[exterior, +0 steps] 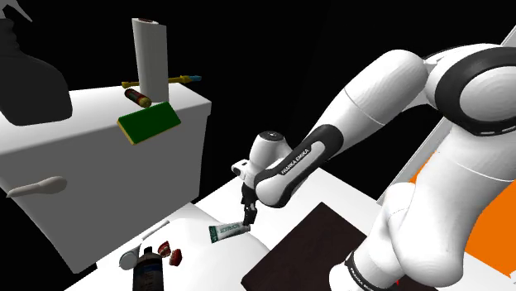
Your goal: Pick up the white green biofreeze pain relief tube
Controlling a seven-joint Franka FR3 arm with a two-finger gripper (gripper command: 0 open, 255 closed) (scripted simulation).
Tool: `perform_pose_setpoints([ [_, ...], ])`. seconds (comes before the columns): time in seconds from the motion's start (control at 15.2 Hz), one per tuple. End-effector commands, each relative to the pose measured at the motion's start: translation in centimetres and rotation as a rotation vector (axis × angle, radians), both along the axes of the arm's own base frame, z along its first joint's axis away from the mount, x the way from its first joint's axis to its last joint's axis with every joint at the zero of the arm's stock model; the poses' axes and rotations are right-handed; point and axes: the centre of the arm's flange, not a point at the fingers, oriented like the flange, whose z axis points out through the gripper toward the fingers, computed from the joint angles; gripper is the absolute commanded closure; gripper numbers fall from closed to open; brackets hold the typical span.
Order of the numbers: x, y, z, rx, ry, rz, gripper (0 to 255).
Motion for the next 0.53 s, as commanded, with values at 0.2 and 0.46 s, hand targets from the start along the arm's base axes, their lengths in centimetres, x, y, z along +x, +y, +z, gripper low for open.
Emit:
perform_pose_setpoints([
  [0.2, 0.5, 2.7, -4.6, 0.013, -0.019, 0.127, 0],
  [0.46, 0.5, 2.7, -6.7, 0.013, -0.019, 0.127, 0],
])
